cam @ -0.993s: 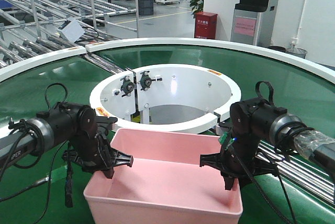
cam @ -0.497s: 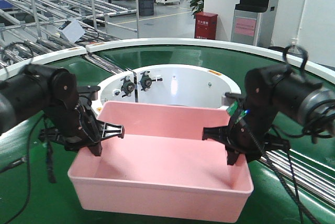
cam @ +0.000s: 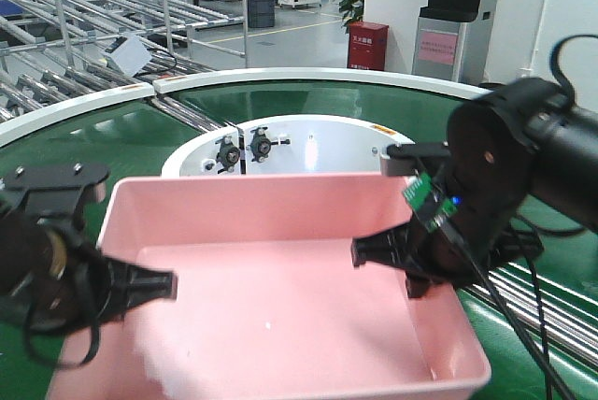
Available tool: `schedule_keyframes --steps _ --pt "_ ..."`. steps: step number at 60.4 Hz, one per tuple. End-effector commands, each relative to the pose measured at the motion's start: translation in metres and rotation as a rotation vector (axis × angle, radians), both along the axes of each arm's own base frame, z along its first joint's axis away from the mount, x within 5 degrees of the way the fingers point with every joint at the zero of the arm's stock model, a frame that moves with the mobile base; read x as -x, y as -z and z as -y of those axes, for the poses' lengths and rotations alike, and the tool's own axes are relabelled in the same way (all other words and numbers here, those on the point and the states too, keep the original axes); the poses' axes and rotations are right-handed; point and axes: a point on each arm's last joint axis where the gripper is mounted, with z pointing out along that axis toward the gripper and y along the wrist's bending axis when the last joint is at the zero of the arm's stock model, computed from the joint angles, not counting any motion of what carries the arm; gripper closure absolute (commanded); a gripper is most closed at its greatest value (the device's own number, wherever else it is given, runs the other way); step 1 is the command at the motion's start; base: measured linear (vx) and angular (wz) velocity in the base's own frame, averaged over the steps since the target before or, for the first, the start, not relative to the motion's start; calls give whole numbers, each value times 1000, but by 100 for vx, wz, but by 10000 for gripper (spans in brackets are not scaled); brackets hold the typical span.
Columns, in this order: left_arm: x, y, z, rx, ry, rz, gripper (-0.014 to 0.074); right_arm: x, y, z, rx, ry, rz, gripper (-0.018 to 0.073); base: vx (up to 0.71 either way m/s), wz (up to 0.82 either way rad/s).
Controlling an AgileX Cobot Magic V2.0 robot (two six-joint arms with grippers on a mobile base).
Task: Grab pink bin and stack on right shelf
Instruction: 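Close both grippers on opposite bin walls and lift the bin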
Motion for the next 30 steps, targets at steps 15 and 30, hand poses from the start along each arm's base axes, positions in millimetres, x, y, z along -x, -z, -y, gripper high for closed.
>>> schedule_keyframes --steps 15,30 --pt "19 -11 -6 59 51 136 492 24 -19 13 -17 -10 131 568 0 0" --pt "19 -11 -6 58 52 137 492 24 -19 13 -17 -9 130 568 0 0"
